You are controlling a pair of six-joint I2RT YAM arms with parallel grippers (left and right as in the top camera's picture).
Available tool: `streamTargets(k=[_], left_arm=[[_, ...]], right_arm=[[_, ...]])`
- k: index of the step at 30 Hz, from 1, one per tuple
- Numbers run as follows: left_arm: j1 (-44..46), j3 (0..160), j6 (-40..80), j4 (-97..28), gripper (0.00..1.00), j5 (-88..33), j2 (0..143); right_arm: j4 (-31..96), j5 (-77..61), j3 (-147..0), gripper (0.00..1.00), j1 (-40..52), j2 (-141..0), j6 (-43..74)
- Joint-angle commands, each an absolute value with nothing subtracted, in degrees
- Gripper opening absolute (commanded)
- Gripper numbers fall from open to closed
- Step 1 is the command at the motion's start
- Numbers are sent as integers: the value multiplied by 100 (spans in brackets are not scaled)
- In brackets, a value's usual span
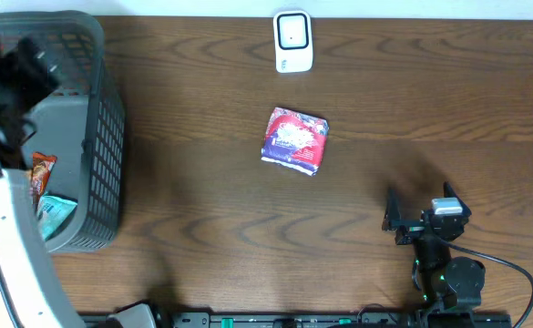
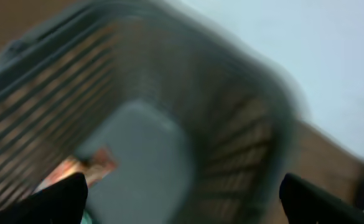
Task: Scan the item barcode
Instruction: 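Place the purple floral pack on the table center, release, then reach into the basket and grasp the mint-green wipes pack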
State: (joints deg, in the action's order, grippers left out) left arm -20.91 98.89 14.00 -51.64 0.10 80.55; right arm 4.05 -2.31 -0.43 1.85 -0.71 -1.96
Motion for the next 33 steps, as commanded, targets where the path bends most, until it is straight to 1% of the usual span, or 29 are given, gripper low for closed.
streamTargets(k=[1,4,6,8,10,13,19,22,26,28,33], left_arm=[[-2547,9415,1474,-5290,98,71,8355],[-2749,9142,956,-5428,98,75,8626],[-2829,8993,716,-5564,98,314,8801],[-2912,8860,867,-5769,98,1000,9017],[-2980,8801,1133,-5898,98,1376,9172],[-3105,8779,1450,-6084,98,1398,9437],[-3138,8626,1555,-6106,98,1400,9832],[-3138,8414,1859,-6082,98,1424,9983],[-3144,7972,2032,-5863,98,1435,10151],[-3144,7688,2032,-5673,98,1680,10226],[-3144,7406,2029,-5441,98,1785,10261]], right_arm=[[427,-224,-36,99,235,-56,-239],[427,-224,-36,99,235,-54,-239],[427,-224,-36,99,235,-56,-242],[427,-224,-36,99,235,-54,-239],[427,-224,-36,99,235,-56,-242],[427,-224,-36,99,235,-54,-239],[427,-224,-36,99,235,-54,-242],[427,-224,-36,99,235,-54,-242],[427,-224,-36,99,235,-54,-239],[427,-224,-36,99,235,-56,-239],[427,-224,-36,99,235,-56,-242]])
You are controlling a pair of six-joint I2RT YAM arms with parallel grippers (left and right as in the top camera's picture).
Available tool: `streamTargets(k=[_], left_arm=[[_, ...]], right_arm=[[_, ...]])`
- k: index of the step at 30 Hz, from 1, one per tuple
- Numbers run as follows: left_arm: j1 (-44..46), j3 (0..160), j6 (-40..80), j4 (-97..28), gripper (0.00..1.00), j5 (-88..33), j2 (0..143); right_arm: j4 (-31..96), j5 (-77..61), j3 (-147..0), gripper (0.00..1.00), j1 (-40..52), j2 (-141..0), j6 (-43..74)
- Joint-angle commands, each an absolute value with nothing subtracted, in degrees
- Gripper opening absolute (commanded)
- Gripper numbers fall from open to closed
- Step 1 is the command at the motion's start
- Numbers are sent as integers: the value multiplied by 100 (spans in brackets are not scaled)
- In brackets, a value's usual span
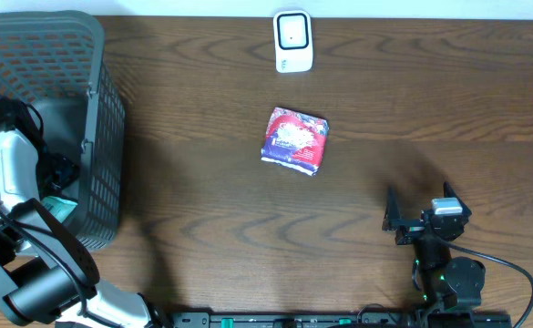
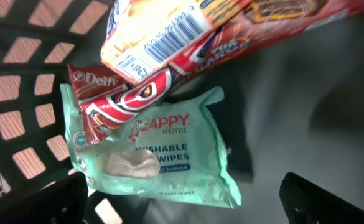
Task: Scan the item barcode
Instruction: 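Reach into the basket and grasp the mint-green wipes pack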
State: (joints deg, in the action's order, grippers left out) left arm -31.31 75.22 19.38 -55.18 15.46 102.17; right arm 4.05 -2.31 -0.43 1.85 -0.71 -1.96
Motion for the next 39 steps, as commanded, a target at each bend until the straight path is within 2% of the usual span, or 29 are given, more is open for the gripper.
streamTargets(k=[1,11,12,13,14,16,19,20,22,23,32,39], left_arm=[[-3144,7358,2029,-5395,98,1780,10261],[-3144,6643,2051,-4737,99,1717,10263],[-3144,6565,2049,-4654,96,1717,10263],[-3144,6506,2049,-4591,90,1717,10263],[-3144,6442,2049,-4521,79,1717,10263],[-3144,6351,2051,-4421,46,1717,10263],[-3144,6344,2049,-4418,40,1704,10263],[-3144,6344,2049,-4421,34,1699,10263],[-3144,6344,2049,-4423,12,1599,10261],[-3144,6344,2049,-4421,7,1459,10259],[-3144,6600,2047,-4464,7,-252,9793],[-3144,6842,2438,-3656,7,-2016,8241]], right_arm=[[427,-224,-36,99,235,-54,-242],[427,-224,-36,99,235,-54,-239],[427,-224,-36,99,235,-54,-242],[427,-224,-36,99,235,-54,-239],[427,-224,-36,99,235,-54,-242],[427,-224,-36,99,235,-54,-242],[427,-224,-36,99,235,-54,-242],[427,-224,-36,99,235,-56,-242],[427,-224,-36,99,235,-54,-239],[427,-224,-36,99,235,-54,-242],[427,-224,-36,99,235,-56,-239],[427,-224,-36,99,235,-56,-242]])
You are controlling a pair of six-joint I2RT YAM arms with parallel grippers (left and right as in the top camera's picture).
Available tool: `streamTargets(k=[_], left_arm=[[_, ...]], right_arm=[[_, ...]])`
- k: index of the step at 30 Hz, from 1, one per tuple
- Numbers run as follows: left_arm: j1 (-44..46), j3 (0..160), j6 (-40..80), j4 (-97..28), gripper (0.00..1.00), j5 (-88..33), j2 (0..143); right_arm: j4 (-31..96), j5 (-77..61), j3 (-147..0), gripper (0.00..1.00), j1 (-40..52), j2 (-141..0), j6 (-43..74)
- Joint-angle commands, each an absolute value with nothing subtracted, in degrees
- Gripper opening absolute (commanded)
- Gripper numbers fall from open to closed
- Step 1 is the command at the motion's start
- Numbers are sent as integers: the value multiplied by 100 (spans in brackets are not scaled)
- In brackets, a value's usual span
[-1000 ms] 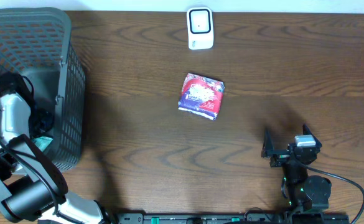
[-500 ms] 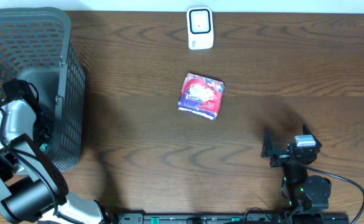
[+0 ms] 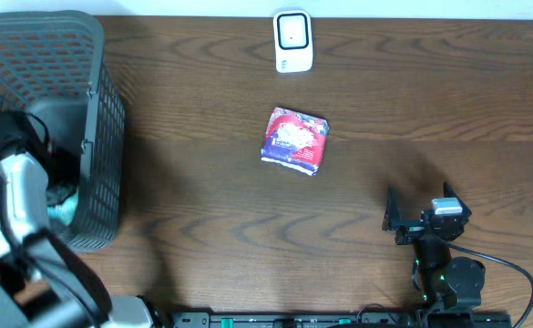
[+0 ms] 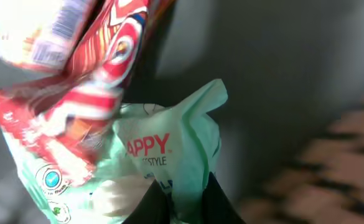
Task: Scan the item barcode
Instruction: 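Reach into the basket and grasp the mint-green wipes pack, then carry the wipes pack past the scanner and drop it right of purple pack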
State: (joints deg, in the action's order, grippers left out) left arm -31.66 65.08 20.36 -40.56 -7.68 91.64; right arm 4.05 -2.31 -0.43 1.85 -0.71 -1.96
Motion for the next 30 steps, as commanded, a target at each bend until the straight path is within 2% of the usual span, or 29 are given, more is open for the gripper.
streamTargets(k=[1,7,13,17,26,30], left_arm=[[-3144,6845,2698,-3463,7,-2106,7992],[-3116,6845,4316,-2250,7,-2270,6490],[-2506,6845,4383,-1011,7,-3583,6018],[-1503,6845,4357,-659,7,-3817,6053],[1083,6842,2255,-731,7,-3789,6195],[2040,6842,1625,-1072,7,-3179,6530]], right_arm=[[427,-224,-36,99,235,-56,-242],[427,-224,-36,99,235,-60,-239],[427,-224,-36,99,235,-62,-242],[427,-224,-36,99,235,-64,-242],[427,-224,-36,99,235,-64,-242],[427,-224,-36,99,235,-64,-239]])
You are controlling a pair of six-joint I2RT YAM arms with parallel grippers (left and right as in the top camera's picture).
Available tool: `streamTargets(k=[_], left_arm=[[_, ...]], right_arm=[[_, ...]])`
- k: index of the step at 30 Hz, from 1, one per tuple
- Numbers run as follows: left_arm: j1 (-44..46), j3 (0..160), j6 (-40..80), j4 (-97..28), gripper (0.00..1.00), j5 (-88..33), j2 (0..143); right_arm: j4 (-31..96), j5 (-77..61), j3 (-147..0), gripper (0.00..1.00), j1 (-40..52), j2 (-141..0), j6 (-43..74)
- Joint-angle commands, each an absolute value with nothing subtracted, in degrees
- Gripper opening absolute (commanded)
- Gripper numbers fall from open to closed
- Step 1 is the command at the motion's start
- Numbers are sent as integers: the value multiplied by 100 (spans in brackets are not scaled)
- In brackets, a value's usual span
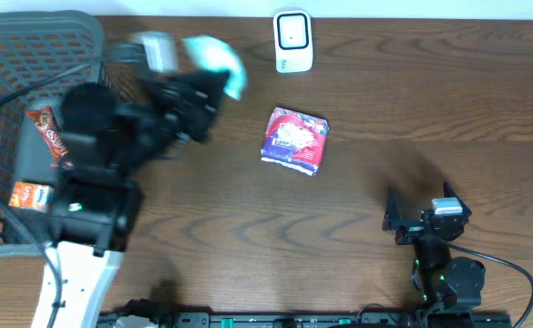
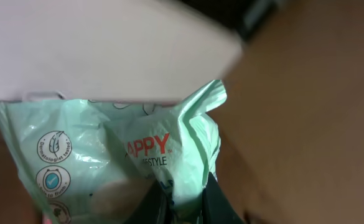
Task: Scan the item barcode
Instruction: 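Carry the wipes pack past the scanner and drop it right of purple pack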
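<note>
A pale green pack of flushable wipes [image 2: 138, 149] hangs in the air with my left gripper [image 2: 185, 208] shut on its edge; overhead the wipes pack [image 1: 217, 59] shows blurred, left of the white scanner [image 1: 292, 41] at the table's far edge. A red and purple packet [image 1: 294, 139] lies mid-table. My right gripper [image 1: 394, 217] rests at the near right; its jaws cannot be made out.
The grey mesh basket [image 1: 2, 46] stands at the far left with red snack packets [image 1: 47, 137] and an orange one [image 1: 29, 196] inside. My left arm [image 1: 93, 191] stretches from the near left across the basket's right side.
My left gripper held the wipes pack inside the basket beside the red snack packs. Now it holds the pack out of the basket, in the air left of the scanner.
My left gripper was open above the basket, then open low inside it over the wipes and snack packs. Then it was shut on the wipes pack's edge in the basket. Now the pack is held near the scanner. The right arm has not moved.
</note>
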State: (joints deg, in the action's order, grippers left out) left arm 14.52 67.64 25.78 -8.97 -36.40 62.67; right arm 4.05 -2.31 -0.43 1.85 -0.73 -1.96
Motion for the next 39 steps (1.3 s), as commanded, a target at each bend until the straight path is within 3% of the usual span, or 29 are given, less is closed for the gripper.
streamTargets(k=[1,5,14,21,27,30,31,32,39], left_arm=[[2211,6842,1553,-1166,7,-2965,6624],[2871,6842,1498,-1310,7,-2244,7166],[3896,6842,1503,-314,8,-2130,8685],[4200,6842,1800,464,7,-1267,9850],[4313,6842,2018,733,8,-1343,10398],[4338,6842,2018,786,35,-1343,10549],[4338,6842,2018,788,50,-1339,10562],[4335,6842,2018,788,60,-1317,10560],[4222,6845,2021,1081,64,-1238,10492]], right_arm=[[427,-224,-36,99,235,-64,-239],[427,-224,-36,99,235,-64,-242],[427,-224,-36,99,235,-64,-239],[427,-224,-36,99,235,-64,-239],[427,-224,-36,99,235,-64,-239],[427,-224,-36,99,235,-64,-239],[427,-224,-36,99,235,-64,-242],[427,-224,-36,99,235,-64,-239],[427,-224,-36,99,235,-64,-242]])
